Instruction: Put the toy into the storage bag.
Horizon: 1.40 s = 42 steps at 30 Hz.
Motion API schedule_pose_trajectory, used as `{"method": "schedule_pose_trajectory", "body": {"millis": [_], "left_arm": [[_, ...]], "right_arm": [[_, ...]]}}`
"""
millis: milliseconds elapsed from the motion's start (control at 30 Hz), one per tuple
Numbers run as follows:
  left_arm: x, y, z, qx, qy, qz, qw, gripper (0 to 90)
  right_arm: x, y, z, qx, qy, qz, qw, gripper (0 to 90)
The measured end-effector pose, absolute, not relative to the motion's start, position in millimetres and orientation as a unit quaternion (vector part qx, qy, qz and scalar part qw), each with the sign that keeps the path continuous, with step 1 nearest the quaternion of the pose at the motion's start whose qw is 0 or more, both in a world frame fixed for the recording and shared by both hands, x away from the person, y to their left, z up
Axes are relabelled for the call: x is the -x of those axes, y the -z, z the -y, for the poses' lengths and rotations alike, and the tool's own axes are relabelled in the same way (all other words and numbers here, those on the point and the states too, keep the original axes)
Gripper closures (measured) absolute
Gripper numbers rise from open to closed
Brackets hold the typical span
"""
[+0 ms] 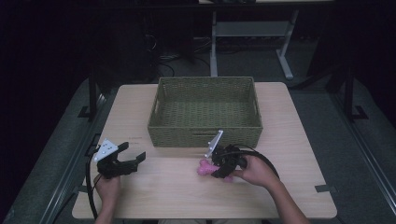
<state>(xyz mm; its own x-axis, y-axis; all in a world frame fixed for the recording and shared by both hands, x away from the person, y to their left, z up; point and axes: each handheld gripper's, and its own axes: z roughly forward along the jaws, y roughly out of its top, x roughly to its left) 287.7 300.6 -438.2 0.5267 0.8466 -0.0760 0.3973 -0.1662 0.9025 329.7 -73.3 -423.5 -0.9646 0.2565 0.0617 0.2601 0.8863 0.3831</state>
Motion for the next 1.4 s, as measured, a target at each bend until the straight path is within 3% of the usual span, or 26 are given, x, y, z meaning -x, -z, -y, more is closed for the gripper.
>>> {"method": "schedule_pose_trajectory", "body": {"millis": [700,1400], "left_arm": [[-287.9,438.7,-299.6,-0.729,-0.230,-0.427,0.482,13.6],[-288.8,439.0,-298.9,-0.730,-0.232,-0.427,0.481,13.6]], "right_arm": [[-353.8,370.3,108.4,0.136,0.241,0.961,0.025,58.2],[-376.7,336.8,115.4,0.131,0.263,0.955,0.029,58.2]]}}
